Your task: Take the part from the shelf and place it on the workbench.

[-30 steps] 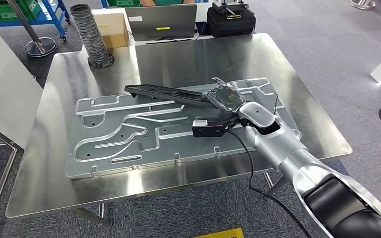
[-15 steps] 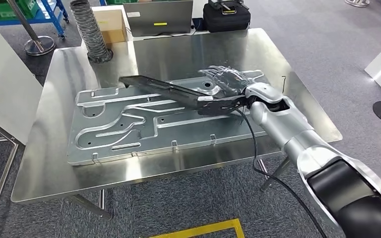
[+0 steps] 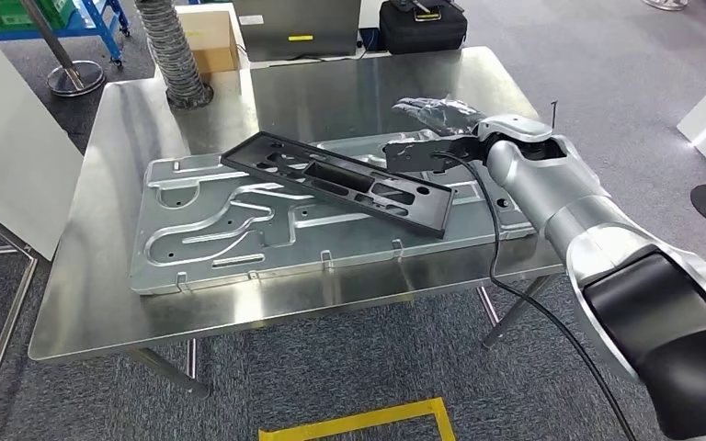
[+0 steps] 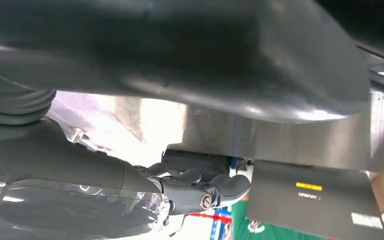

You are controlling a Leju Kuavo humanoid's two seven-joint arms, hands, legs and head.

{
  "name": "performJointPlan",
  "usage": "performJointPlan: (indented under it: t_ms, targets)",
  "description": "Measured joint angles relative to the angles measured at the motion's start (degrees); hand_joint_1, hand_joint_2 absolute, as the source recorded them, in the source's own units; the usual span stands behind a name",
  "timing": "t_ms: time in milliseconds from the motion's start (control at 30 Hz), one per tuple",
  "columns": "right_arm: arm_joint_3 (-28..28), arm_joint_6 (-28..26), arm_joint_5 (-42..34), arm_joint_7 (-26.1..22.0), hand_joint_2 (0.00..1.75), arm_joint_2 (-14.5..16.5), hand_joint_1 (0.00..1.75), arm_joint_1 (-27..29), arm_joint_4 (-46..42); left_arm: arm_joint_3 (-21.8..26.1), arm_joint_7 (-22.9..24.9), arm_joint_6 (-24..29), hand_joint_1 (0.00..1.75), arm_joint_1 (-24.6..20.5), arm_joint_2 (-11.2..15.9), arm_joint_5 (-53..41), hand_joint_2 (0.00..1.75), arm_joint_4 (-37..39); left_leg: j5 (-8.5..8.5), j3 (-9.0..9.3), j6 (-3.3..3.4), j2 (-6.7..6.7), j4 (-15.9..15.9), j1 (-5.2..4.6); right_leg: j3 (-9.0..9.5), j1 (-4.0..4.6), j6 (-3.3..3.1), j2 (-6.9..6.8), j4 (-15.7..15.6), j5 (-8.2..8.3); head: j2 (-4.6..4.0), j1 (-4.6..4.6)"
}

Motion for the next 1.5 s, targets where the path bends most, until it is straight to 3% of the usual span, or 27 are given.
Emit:
performJointPlan:
  t_ms: [67, 167, 200, 233, 267, 333, 400, 500, 567, 667, 700, 733, 767, 833, 900, 1000, 1067, 1100, 1167, 1200, 1233, 1267, 1300, 1333, 1400, 1500]
  targets:
    - [0.18, 2.93, -0.44, -0.33, 0.0, -0.45, 0.0, -2.55, 1.39, 0.0, -0.03, -0.03, 0.0, 0.01, -0.09, -0.01, 0.0, 0.01, 0.24, -0.16, 0.7, 0.03, -0.23, 0.18, -1.25, -0.14, 0.67, 0.08, 2.55, -1.74, 0.0, 0.0]
    - [0.4, 6.39, -0.95, -0.25, 0.0, -0.78, 0.0, -5.88, 3.44, 0.0, -0.05, -0.14, 0.0, 0.0, -0.1, -0.02, 0.0, 0.01, 0.37, -0.36, 1.11, 0.05, -0.3, 0.23, -6.41, -0.36, 1.4, 0.12, 13.24, -6.73, 0.0, 0.0]
    - [0.5, 7.04, -1.0, -0.1, 0.0, -0.79, 0.0, -6.52, 3.96, 0.0, -0.05, -0.19, 0.0, 0.0, -0.1, -0.01, 0.0, 0.01, 0.37, -0.35, 1.11, 0.05, -0.29, 0.23, -7.79, -0.4, 1.48, 0.12, 15.84, -7.26, 0.0, 0.0]
    - [0.6, 7.49, -1.03, 0.06, 0.0, -0.79, 0.0, -7.05, 4.37, 0.0, -0.05, -0.21, 0.0, -0.01, -0.09, -0.01, 0.0, 0.01, 0.36, -0.31, 1.11, 0.04, -0.28, 0.23, -8.18, -0.44, 1.46, 0.12, 16.31, -6.62, 0.0, 0.0]
    - [0.68, 7.78, -1.07, 0.17, 0.0, -0.79, 0.0, -7.62, 4.72, 0.0, -0.06, -0.23, 0.0, -0.02, -0.09, 0.0, 0.0, 0.01, 0.36, -0.24, 1.09, 0.01, -0.27, 0.22, -7.48, -0.46, 1.33, 0.12, 14.42, -4.9, 0.0, 0.0]
    - [0.85, 8.08, -1.19, 0.19, 0.0, -0.85, 0.0, -8.97, 5.17, 0.0, -0.1, -0.2, 0.0, -0.02, -0.1, 0.0, 0.0, 0.01, 0.33, -0.12, 0.99, -0.03, -0.26, 0.16, -3.99, -0.35, 0.84, 0.19, 6.4, -0.56, 0.0, 0.0]
    - [1.08, 8.26, -1.32, 0.11, 0.0, -1.03, 0.0, -10.09, 5.38, 0.0, -0.15, -0.12, 0.0, -0.02, -0.1, 0.0, 0.0, 0.01, 0.38, -0.22, 0.64, -0.14, -0.22, 0.05, -1.59, 0.01, 0.34, 0.29, 0.68, 1.43, 0.0, 0.0]
    - [1.51, 8.04, -1.33, 0.05, 0.0, -1.37, 0.0, -10.65, 5.54, 0.0, -0.18, -0.02, 0.0, -0.02, -0.07, 0.0, 0.0, 0.01, 0.48, -0.41, -0.24, -0.21, -0.4, 0.02, -1.34, 0.12, -0.36, 0.3, -0.53, 1.69, 0.0, 0.0]
    - [1.86, 7.25, -1.21, 0.1, 0.0, -1.48, 0.0, -10.81, 5.53, 0.0, -0.23, 0.02, 0.0, 0.0, 0.0, 0.02, 0.0, 0.01, -0.9, -1.2, -0.75, -0.14, 1.34, -0.08, -1.14, -0.23, -1.03, 0.22, -1.11, 2.08, 0.0, 0.0]
    - [2.36, 5.97, -0.77, 0.48, 0.0, -1.75, 0.0, -10.94, 5.5, 0.0, -0.56, 0.03, 0.0, -0.14, 0.07, 0.07, 0.0, 0.01, -6.2, -5.89, -1.18, -0.08, 11.94, -0.04, -1.09, -0.29, -1.48, 0.15, -1.36, 2.31, 0.0, 0.0]
    - [2.56, 5.78, -0.67, 0.62, 0.0, -1.83, 0.0, -10.88, 5.5, 0.0, -0.64, 0.02, 0.0, -0.23, 0.08, 0.09, 0.0, 0.01, -7.21, -7.34, -1.27, -0.08, 15.14, -0.02, -1.1, -0.25, -1.49, 0.17, -1.32, 2.31, 0.0, 0.0]
    - [2.79, 5.68, -0.61, 0.69, 0.0, -1.88, 0.0, -10.84, 5.5, 0.0, -0.69, 0.02, 0.0, -0.29, 0.09, 0.1, 0.0, 0.01, -7.16, -7.92, -1.33, -0.08, 16.44, -0.03, -1.08, -0.23, -1.5, 0.21, -1.27, 2.29, 0.0, 0.0]
    - [2.96, 5.65, -0.57, 0.74, 0.0, -1.91, 0.0, -10.81, 5.49, 0.0, -0.69, 0.02, 0.0, -0.31, 0.1, 0.11, 0.0, 0.01, -6.01, -7.38, -1.33, -0.08, 15.37, -0.02, -1.04, -0.23, -1.48, 0.27, -1.2, 2.26, 0.0, 0.0]
    - [3.19, 5.63, -0.52, 0.77, 0.0, -2.0, 0.0, -10.9, 5.48, 0.0, -0.68, 0.02, 0.0, -0.14, 0.14, 0.1, 0.0, 0.01, -2.07, -3.76, -1.13, 0.04, 7.73, 0.03, -0.97, -0.22, -1.27, 0.43, -0.92, 2.05, 0.0, 0.0]
    - [3.32, 5.59, -0.52, 0.79, 0.0, -2.19, 0.0, -11.05, 5.48, 0.0, -0.66, 0.02, 0.0, 0.09, 0.16, 0.1, 0.0, 0.01, 0.04, -0.69, -0.73, 0.19, 1.22, 0.02, -1.23, 0.02, -0.8, 0.59, -0.44, 1.8, 0.0, -0.01]
    - [3.57, 5.56, -0.52, 0.81, 0.0, -2.53, 0.0, -11.1, 5.47, 0.0, -0.66, 0.02, 0.0, 0.14, 0.07, 0.11, 0.0, 0.01, 0.18, -0.24, 0.09, 0.1, -0.07, -0.05, -1.63, 0.22, -0.02, 0.65, -0.25, 1.78, 0.0, -0.01]
    - [3.73, 5.55, -0.52, 0.82, 0.0, -2.69, 0.0, -11.19, 5.41, 0.0, -0.66, 0.02, 0.0, 0.13, 0.01, 0.11, 0.0, 0.01, 0.43, -0.25, 0.7, 0.12, -0.36, 0.14, -2.22, 0.09, 0.58, 0.59, 1.25, 0.63, 0.0, 0.0]
    - [3.8, 5.54, -0.52, 0.82, 0.0, -2.79, 0.0, -11.27, 5.37, 0.0, -0.66, 0.03, 0.0, 0.13, 0.0, 0.1, 0.0, 0.01, 0.54, -0.24, 0.97, 0.16, -0.5, 0.27, -3.21, -0.02, 0.92, 0.56, 3.56, -0.81, 0.0, 0.0]
    - [3.95, 5.46, -0.51, 0.93, 0.0, -2.99, 0.0, -11.27, 5.36, 0.0, -0.66, 0.03, 0.0, 0.14, -0.01, 0.1, 0.0, 0.01, 0.59, -0.31, 1.25, 0.17, -0.5, 0.27, -6.62, -0.26, 1.48, 0.5, 11.03, -4.54, 0.0, 0.0]
    - [4.06, 5.34, -0.46, 1.06, 0.0, -3.06, 0.0, -11.15, 5.36, 0.0, -0.66, 0.03, 0.0, 0.14, -0.01, 0.1, 0.0, 0.01, 0.59, -0.34, 1.27, 0.17, -0.49, 0.26, -8.27, -0.35, 1.64, 0.5, 14.45, -5.75, 0.0, 0.0]
    - [4.2, 5.12, -0.4, 1.24, 0.0, -3.16, 0.0, -11.04, 5.35, 0.0, -0.66, 0.03, 0.0, 0.14, -0.01, 0.11, 0.0, 0.01, 0.59, -0.35, 1.28, 0.17, -0.47, 0.25, -9.2, -0.41, 1.71, 0.5, 16.23, -5.96, 0.0, 0.0]
    - [4.35, 4.89, -0.35, 1.45, 0.0, -3.3, 0.0, -11.0, 5.28, 0.0, -0.66, 0.03, 0.0, 0.14, -0.01, 0.12, 0.0, 0.01, 0.59, -0.33, 1.27, 0.16, -0.46, 0.25, -9.01, -0.44, 1.69, 0.5, 15.73, -5.05, 0.0, 0.0]
    - [4.49, 4.7, -0.34, 1.58, 0.0, -3.51, 0.0, -11.09, 5.12, 0.0, -0.66, 0.04, 0.0, 0.14, -0.02, 0.12, 0.0, 0.01, 0.59, -0.27, 1.26, 0.15, -0.44, 0.25, -7.68, -0.47, 1.57, 0.5, 12.93, -3.24, 0.0, 0.0]
    - [4.63, 4.58, -0.38, 1.68, 0.0, -3.83, 0.0, -11.3, 4.89, 0.0, -0.66, 0.08, 0.0, 0.14, -0.04, 0.13, 0.0, 0.01, 0.58, -0.21, 1.22, 0.12, -0.42, 0.24, -5.59, -0.47, 1.38, 0.51, 8.7, -1.06, 0.0, 0.0]
    - [4.83, 4.54, -0.5, 1.69, 0.0, -4.59, 0.0, -11.94, 4.44, 0.0, -0.66, 0.17, 0.0, 0.14, -0.09, 0.16, 0.0, 0.01, 0.6, -0.28, 0.9, -0.01, -0.34, 0.09, -2.23, -0.18, 0.89, 0.55, 1.6, 1.55, 0.0, 0.0]
    - [5.09, 4.54, -0.8, 1.6, 0.0, -6.19, 0.0, -12.4, 3.74, 0.0, -0.73, 0.41, 0.0, 0.17, -0.11, 0.21, 0.0, 0.01, 0.84, -0.44, 0.05, -0.25, -0.49, 0.02, -1.56, 0.14, 0.09, 0.52, -0.54, 1.98, 0.0, 0.0]
